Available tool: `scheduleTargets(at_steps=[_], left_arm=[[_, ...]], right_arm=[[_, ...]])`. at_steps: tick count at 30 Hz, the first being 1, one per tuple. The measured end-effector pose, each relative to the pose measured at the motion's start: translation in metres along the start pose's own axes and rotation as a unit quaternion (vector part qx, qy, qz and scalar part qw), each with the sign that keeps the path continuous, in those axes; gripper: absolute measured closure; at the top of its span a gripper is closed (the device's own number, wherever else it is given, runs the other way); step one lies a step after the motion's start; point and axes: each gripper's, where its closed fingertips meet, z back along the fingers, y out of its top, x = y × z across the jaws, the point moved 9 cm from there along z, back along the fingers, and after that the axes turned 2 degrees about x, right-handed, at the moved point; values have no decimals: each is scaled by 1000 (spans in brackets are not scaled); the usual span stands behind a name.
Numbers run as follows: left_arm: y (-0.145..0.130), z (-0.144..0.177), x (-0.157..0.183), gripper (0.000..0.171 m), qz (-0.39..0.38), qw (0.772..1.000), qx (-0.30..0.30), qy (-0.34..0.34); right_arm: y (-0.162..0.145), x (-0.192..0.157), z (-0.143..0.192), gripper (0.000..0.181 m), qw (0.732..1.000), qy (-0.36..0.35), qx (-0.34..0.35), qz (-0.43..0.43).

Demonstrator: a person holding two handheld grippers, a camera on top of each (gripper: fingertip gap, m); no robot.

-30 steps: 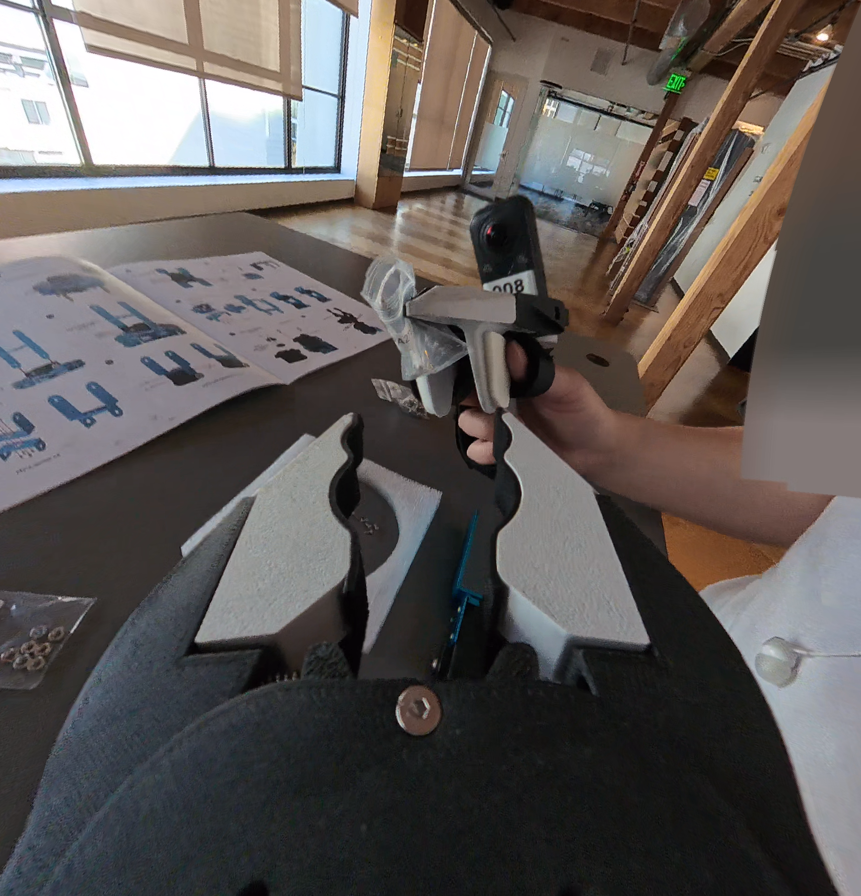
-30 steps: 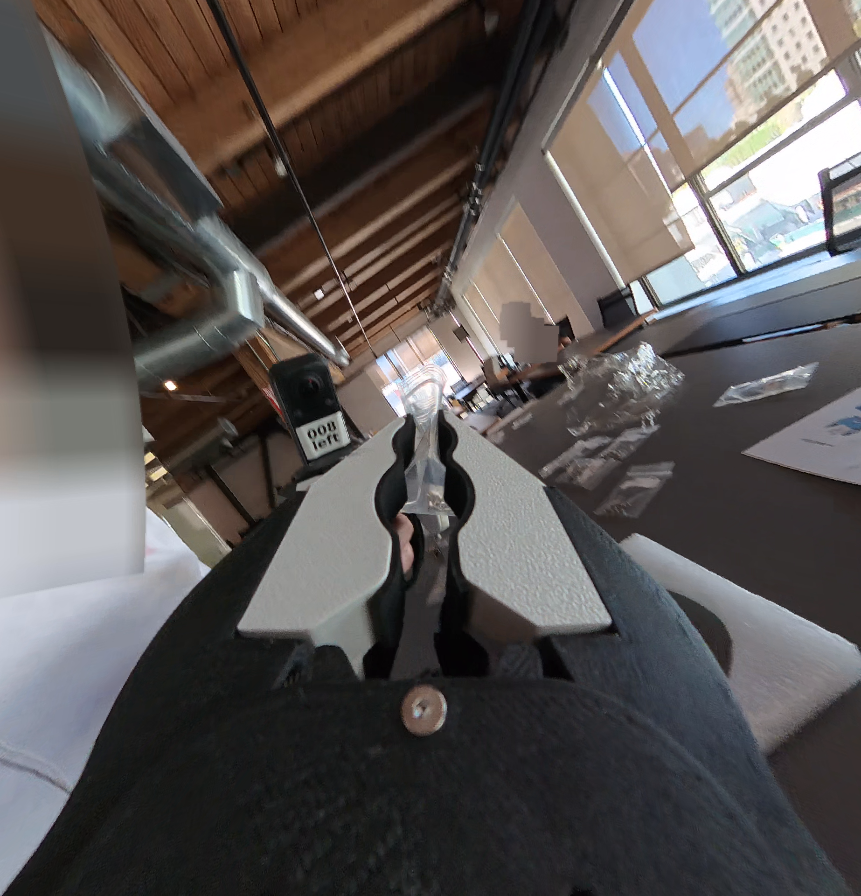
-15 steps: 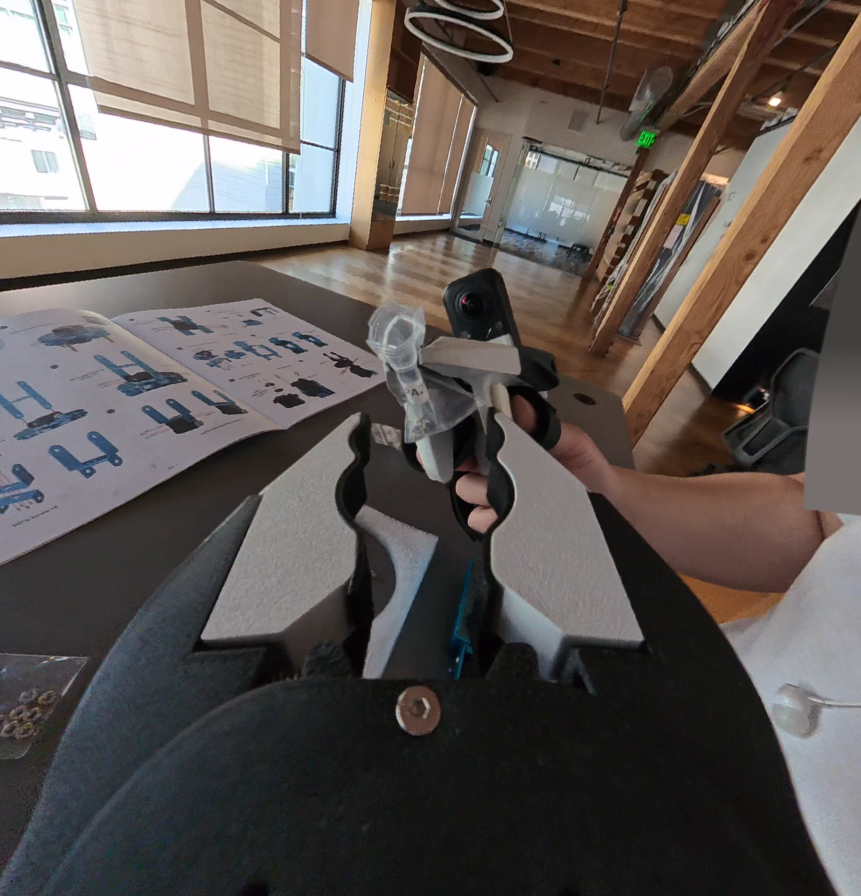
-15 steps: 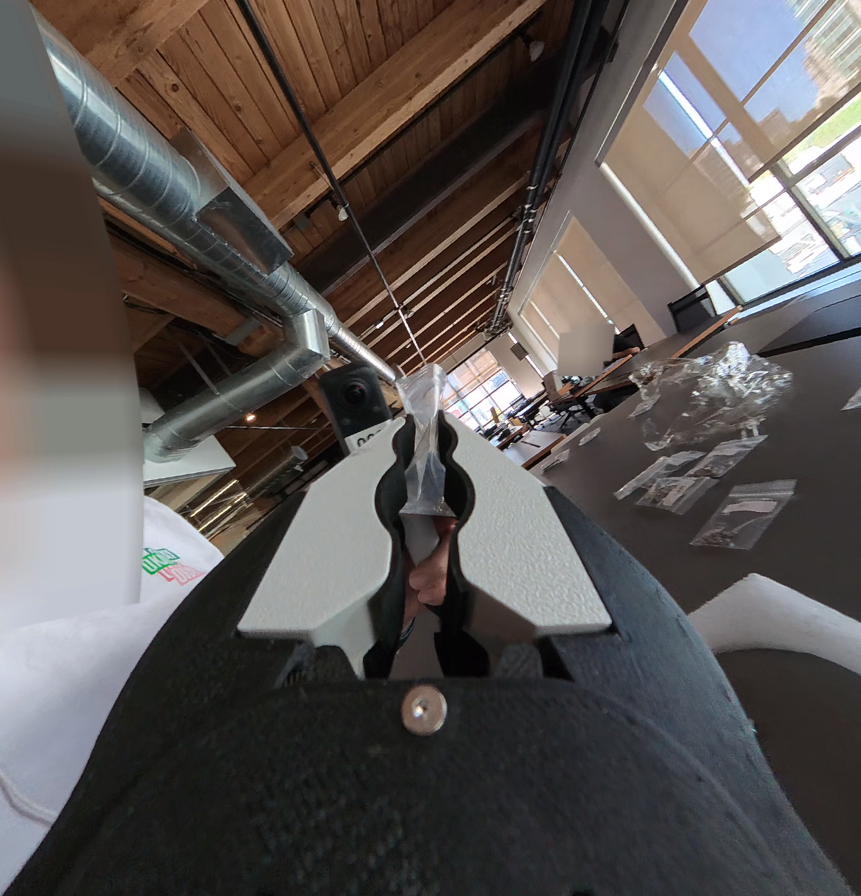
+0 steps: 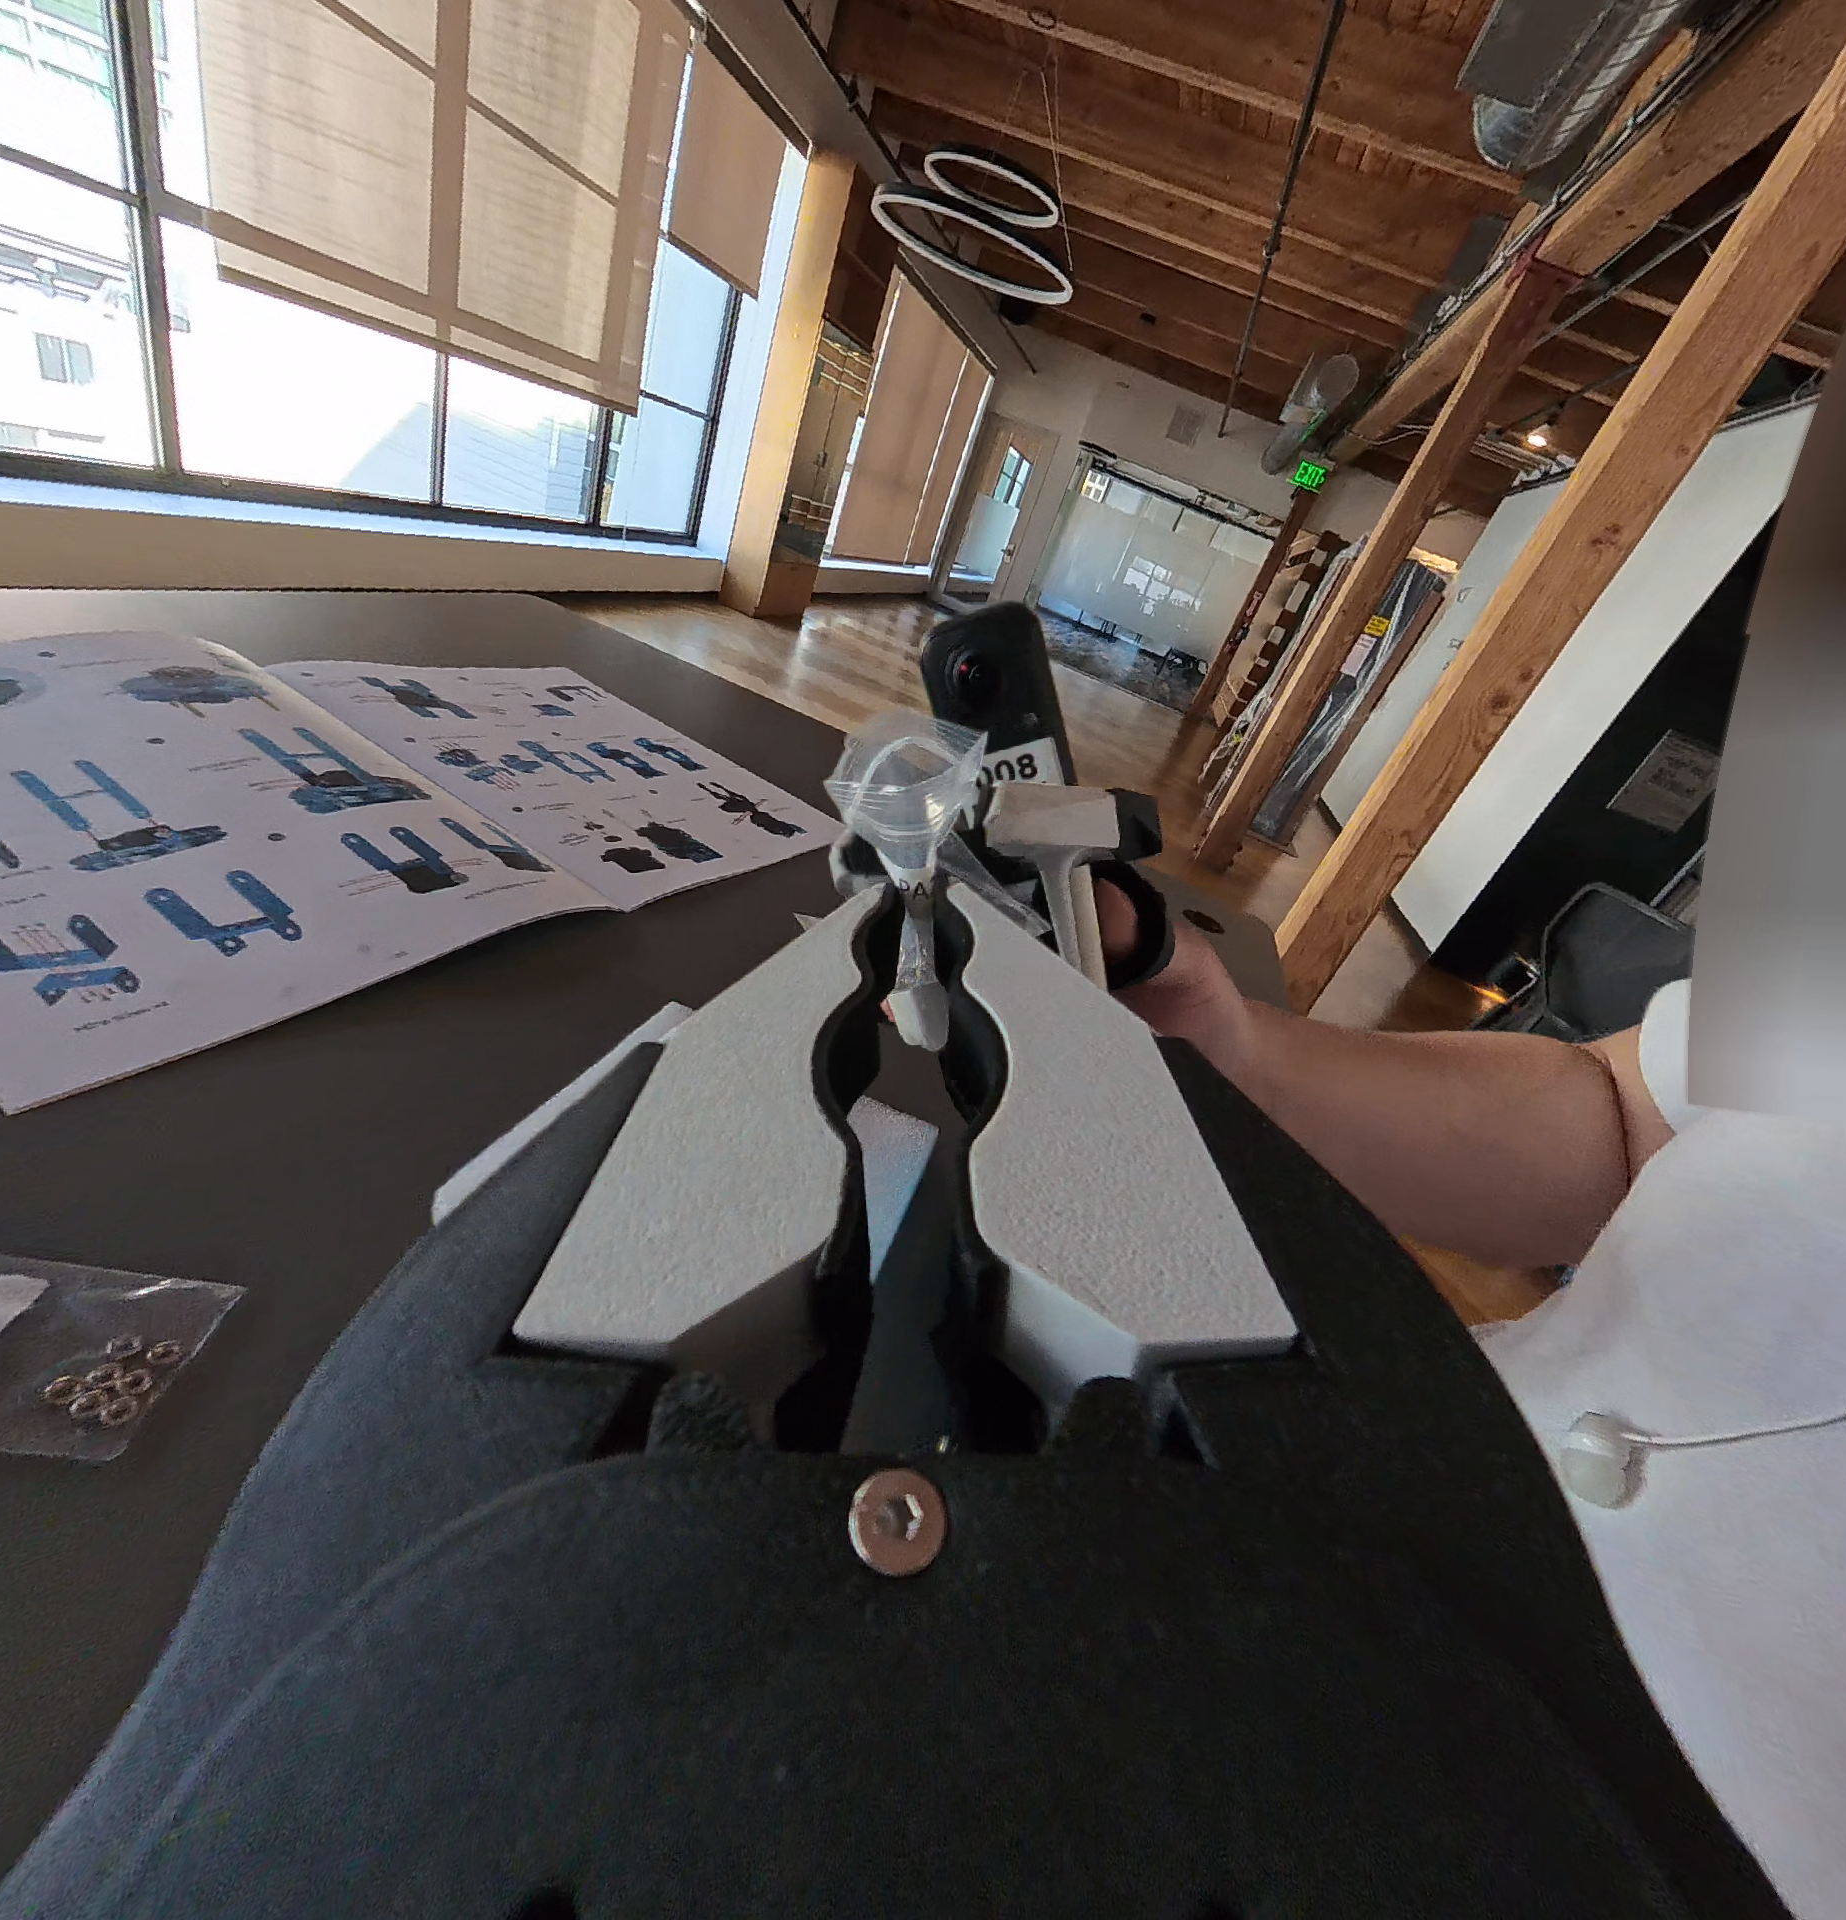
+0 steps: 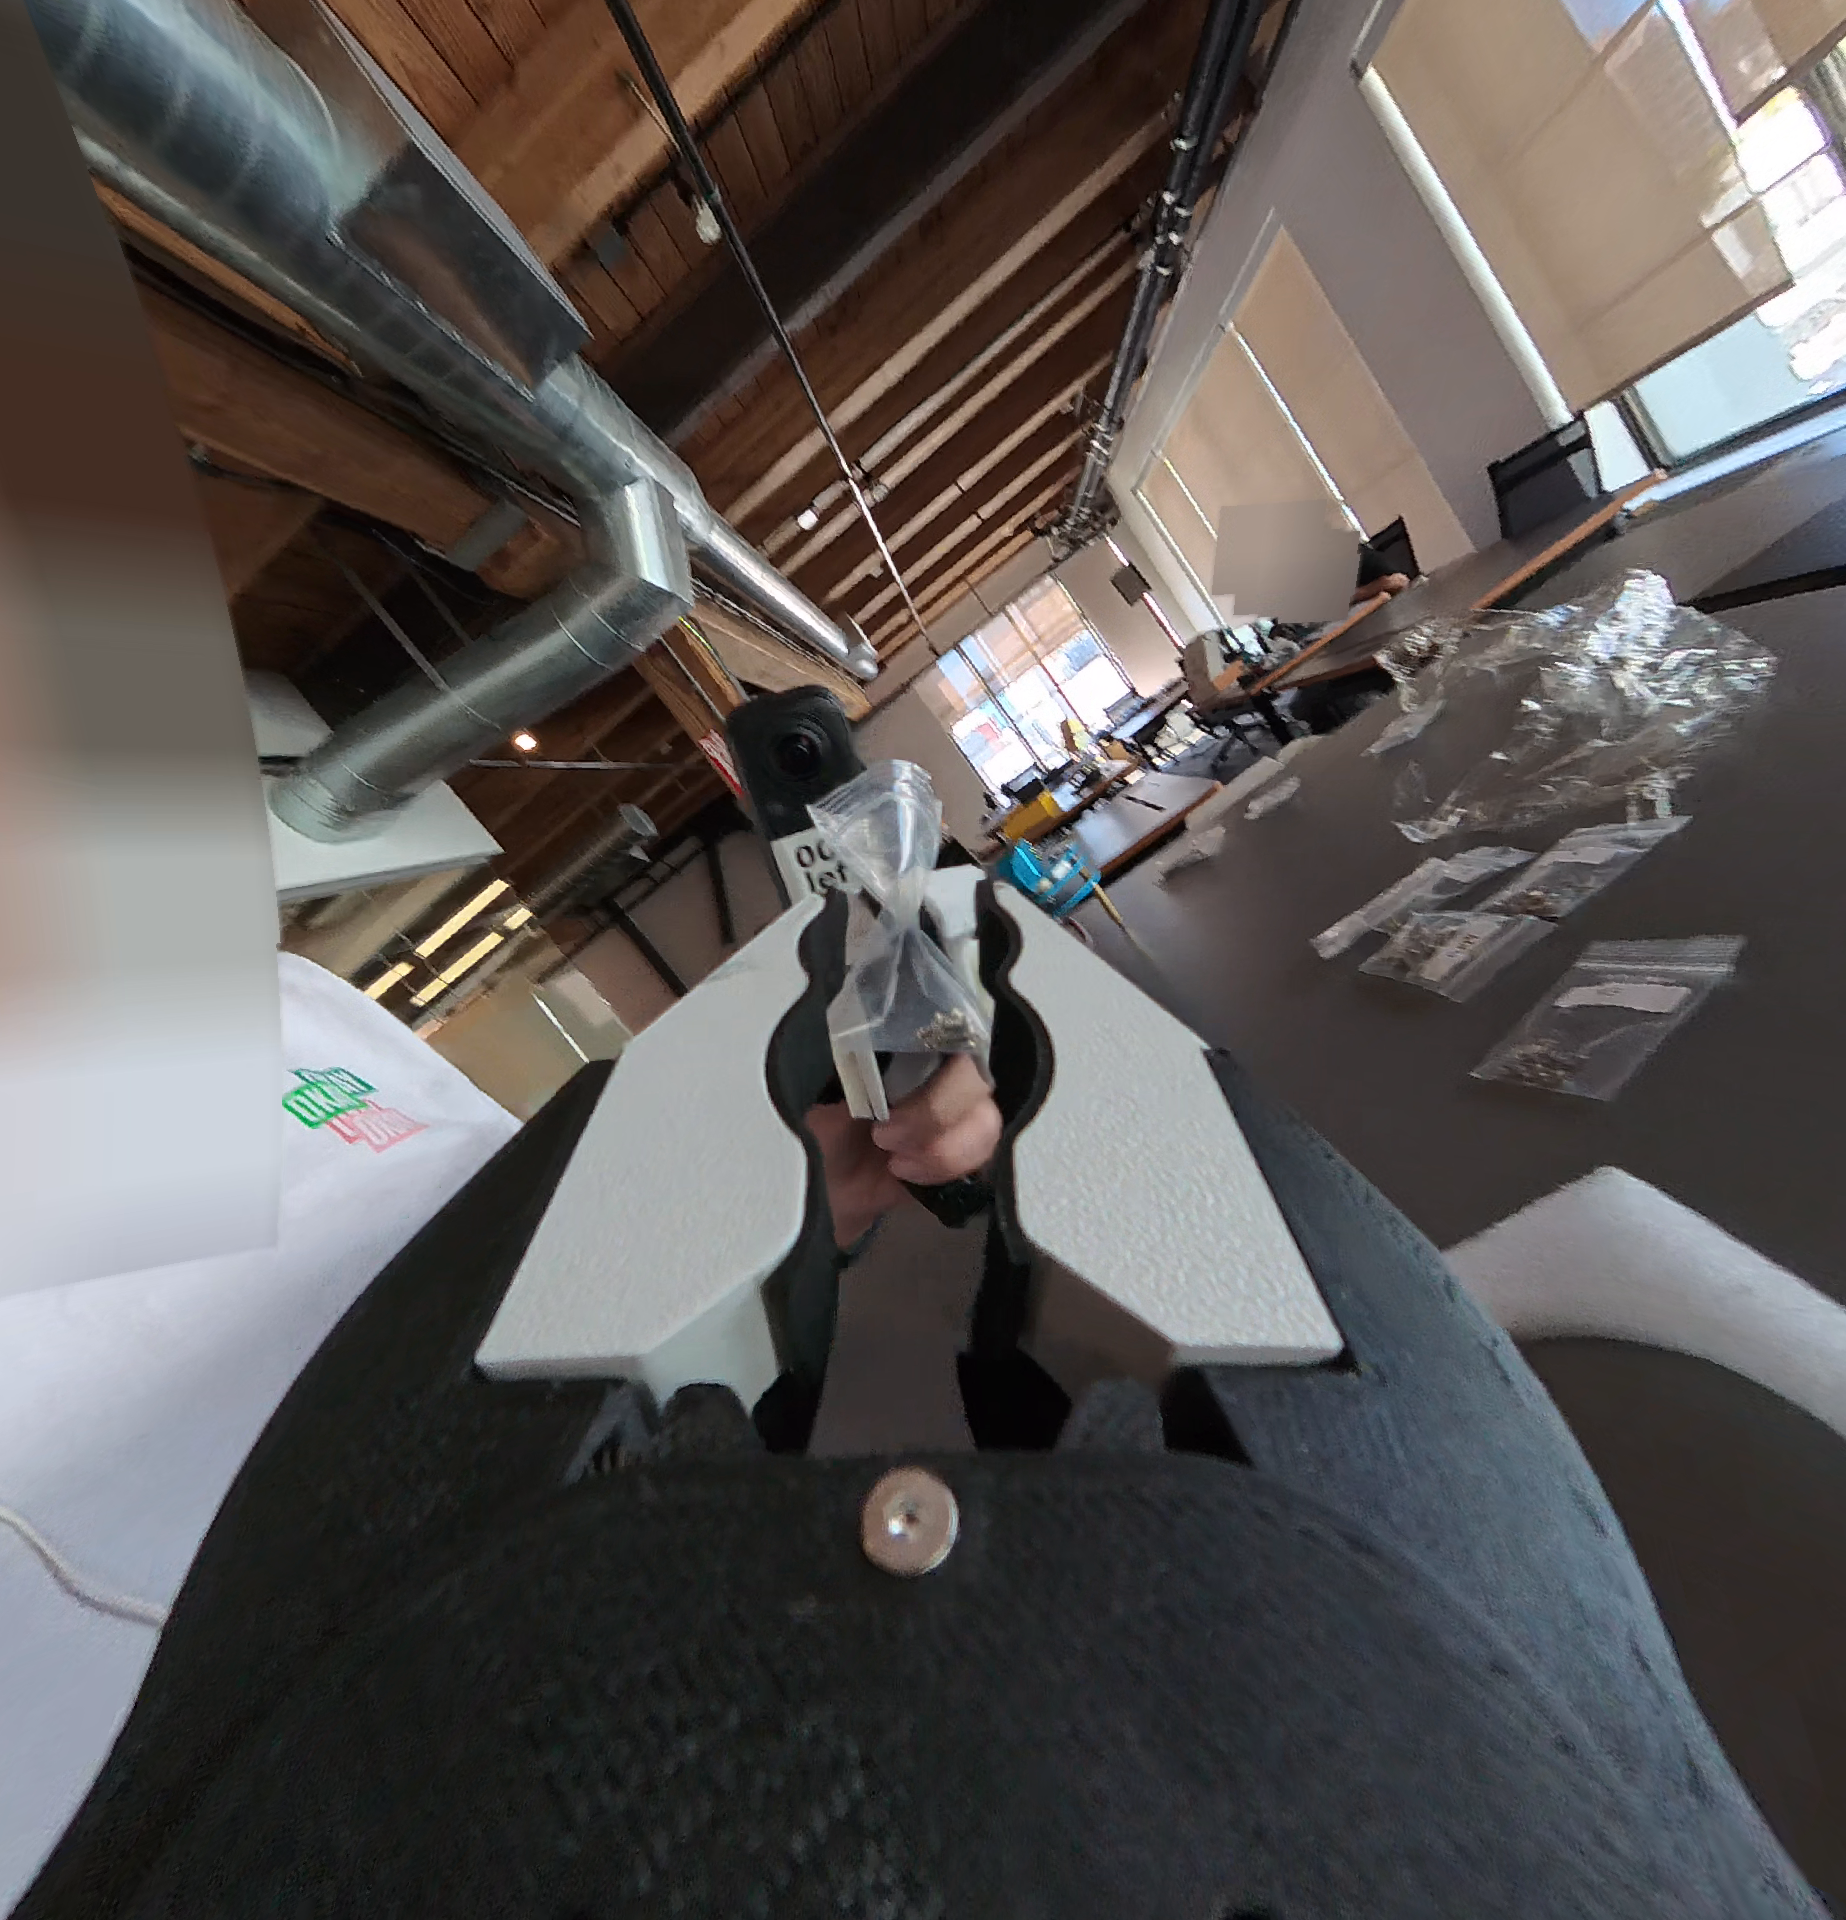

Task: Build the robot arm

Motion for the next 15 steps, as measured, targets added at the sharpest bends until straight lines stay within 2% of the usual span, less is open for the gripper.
scheduleTargets(at_steps=[3,5,8,10,12,15], left_arm=[[-3,5,-5,168,-1,1000,-3,10],[-6,10,-10,168,-1,1000,-9,25],[-10,14,-15,168,-12,999,-19,48],[-10,15,-15,168,-20,998,-24,54],[-10,13,-15,168,-23,998,-27,52],[-12,12,-14,168,-26,998,-36,49]], right_arm=[[15,4,15,150,996,-44,-48,61],[27,10,33,160,979,-95,-116,140],[26,21,51,165,911,-177,-293,228],[15,27,53,164,858,-197,-403,251],[4,34,51,165,814,-206,-476,261],[-5,40,46,165,755,-192,-550,301]])
